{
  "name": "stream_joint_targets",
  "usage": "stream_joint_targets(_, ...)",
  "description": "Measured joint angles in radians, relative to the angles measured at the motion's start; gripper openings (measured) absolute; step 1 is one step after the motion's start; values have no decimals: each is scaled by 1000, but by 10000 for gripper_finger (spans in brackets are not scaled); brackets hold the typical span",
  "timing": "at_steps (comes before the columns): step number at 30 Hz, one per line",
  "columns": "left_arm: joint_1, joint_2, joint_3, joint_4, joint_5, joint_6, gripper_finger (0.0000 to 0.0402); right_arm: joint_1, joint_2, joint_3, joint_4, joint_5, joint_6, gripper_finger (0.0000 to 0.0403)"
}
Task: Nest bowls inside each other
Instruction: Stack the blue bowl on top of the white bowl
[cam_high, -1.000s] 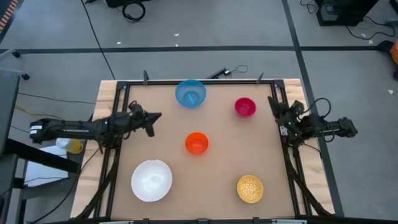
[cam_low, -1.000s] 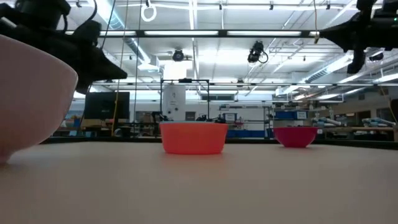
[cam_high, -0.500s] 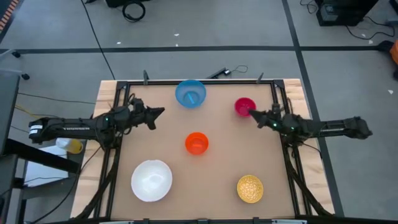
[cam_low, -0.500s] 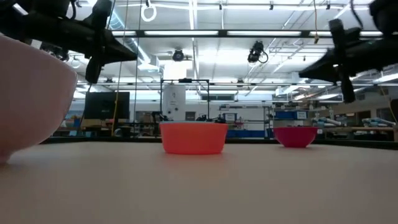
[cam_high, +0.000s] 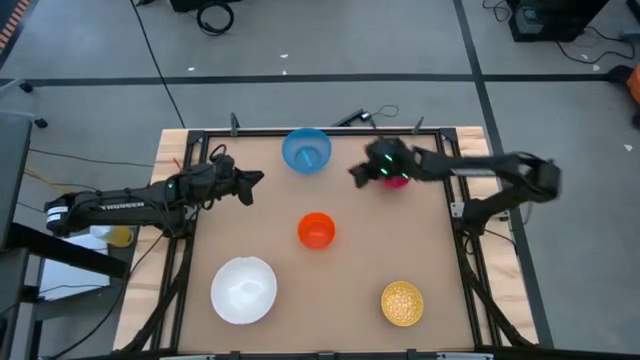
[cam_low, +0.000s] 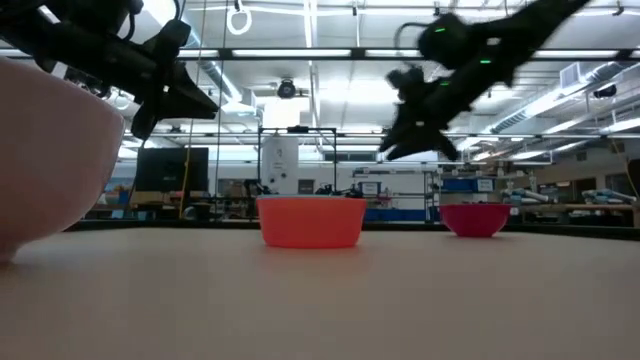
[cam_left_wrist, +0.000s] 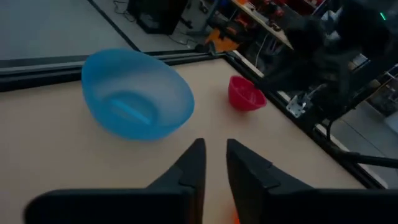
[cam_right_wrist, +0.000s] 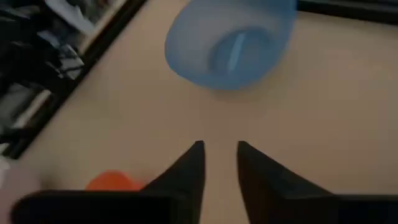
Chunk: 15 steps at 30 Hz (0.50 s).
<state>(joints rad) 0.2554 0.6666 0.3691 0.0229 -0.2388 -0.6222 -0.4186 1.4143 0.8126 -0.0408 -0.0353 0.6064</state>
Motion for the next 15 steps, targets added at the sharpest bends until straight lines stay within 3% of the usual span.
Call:
stream_joint_targets(8, 0, 1, 0, -171, 8, -123, 142, -132, 357, 493, -306, 172, -58, 193)
stream_joint_targets(15, 0, 1, 0, -253, 9, -127, 158, -161, 629, 780, -496, 131, -33, 199)
